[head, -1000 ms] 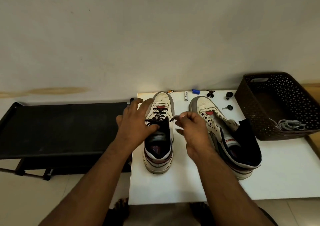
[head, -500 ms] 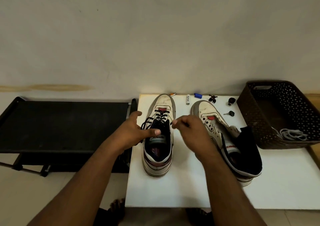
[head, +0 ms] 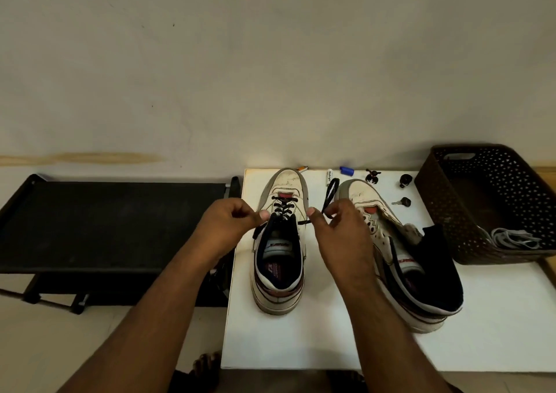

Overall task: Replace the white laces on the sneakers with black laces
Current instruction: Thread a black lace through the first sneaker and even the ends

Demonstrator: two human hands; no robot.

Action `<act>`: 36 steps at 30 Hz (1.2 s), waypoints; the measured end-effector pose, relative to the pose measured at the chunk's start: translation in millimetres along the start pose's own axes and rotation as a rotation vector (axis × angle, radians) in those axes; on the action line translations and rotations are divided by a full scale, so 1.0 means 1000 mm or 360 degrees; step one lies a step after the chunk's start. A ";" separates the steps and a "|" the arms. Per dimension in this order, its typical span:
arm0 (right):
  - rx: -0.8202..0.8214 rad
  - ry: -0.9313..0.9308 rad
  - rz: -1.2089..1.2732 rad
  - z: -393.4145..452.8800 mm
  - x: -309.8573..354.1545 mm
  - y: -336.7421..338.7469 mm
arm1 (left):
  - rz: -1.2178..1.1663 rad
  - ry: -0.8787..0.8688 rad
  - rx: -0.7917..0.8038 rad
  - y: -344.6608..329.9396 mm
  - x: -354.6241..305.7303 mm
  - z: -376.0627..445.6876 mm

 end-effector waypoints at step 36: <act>0.0532 -0.0666 0.1409 -0.037 -0.021 -0.062 | -0.1233 0.0290 -0.0372 -0.039 0.023 -0.038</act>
Point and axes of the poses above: each hand's wrist, its own z-axis towards the middle knuckle, its own y-axis out of the back of the hand, x = y × z, the point moved 9 cm from there along z, towards the middle knuckle, and after that the axes turned 5 degrees about -y, right-handed, at the moved point
